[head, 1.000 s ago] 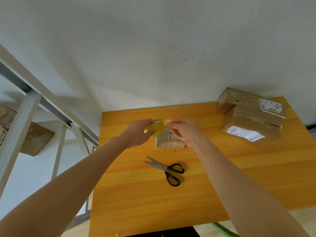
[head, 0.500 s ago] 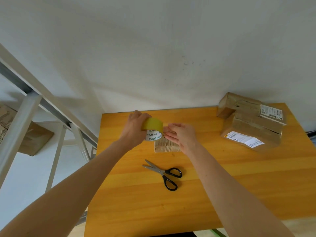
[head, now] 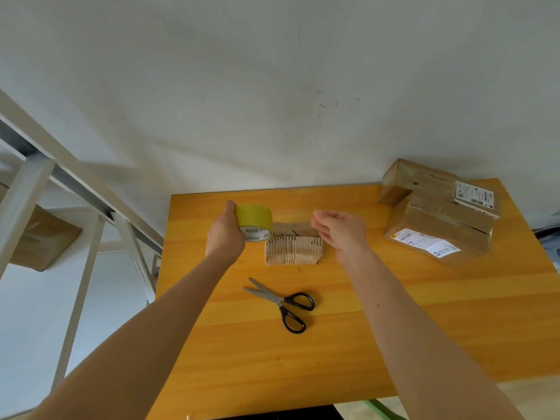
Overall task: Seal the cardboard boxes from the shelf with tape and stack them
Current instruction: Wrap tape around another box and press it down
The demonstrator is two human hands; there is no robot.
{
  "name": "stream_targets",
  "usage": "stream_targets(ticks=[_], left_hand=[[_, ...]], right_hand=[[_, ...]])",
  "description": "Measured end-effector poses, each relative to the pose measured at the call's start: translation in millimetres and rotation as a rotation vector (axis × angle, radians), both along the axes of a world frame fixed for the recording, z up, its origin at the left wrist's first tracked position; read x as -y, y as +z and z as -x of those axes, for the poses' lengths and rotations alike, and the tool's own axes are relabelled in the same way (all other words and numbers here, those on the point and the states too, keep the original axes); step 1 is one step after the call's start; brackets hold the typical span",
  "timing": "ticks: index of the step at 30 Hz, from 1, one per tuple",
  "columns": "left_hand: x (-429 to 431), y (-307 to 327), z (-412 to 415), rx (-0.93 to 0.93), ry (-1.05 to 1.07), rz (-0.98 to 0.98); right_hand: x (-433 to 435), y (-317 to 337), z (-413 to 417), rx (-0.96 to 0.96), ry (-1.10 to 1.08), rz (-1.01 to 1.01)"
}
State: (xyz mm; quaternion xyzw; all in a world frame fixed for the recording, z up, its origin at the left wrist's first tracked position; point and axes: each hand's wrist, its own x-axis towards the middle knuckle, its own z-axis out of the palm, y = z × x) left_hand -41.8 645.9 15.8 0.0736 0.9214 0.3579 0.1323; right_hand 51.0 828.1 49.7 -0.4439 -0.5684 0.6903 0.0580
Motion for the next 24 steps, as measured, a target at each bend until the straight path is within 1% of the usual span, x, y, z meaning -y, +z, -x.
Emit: stream_targets(ticks=[2, 4, 6, 8, 11, 16, 24], left_hand=[[1.3, 0.1, 0.2, -0.097, -0.076, 0.137], [6.3, 0.9, 3.1, -0.196, -0.165, 0.314], [13.8, 0.8, 6.8, -0.25, -0.237, 0.454], [15.8, -2.1, 8.9, -0.268, -0.265, 0.493], [14.2, -9.0, 8.6, -0.269, -0.32, 0.554], [16.4, -18.7, 11.9, -0.297, -0.397, 0.623], [21.0, -29.8, 16.1, -0.289, -0.363, 0.587]], right_hand=[[-6.5, -2.2, -2.9, 0.026, -0.007, -0.009], [-14.5, -4.5, -6.9, 0.037, -0.05, 0.003], [-24.8, -6.0, -11.6, 0.053, -0.035, -0.053], [-33.2, -9.2, -14.7, 0.058, 0.0, -0.077], [-34.6, -18.6, -17.3, 0.109, 0.027, -0.043], [-33.7, -44.4, -20.6, 0.176, -0.014, -0.045], [-39.6, -60.9, -14.6, 0.23, -0.002, -0.095]])
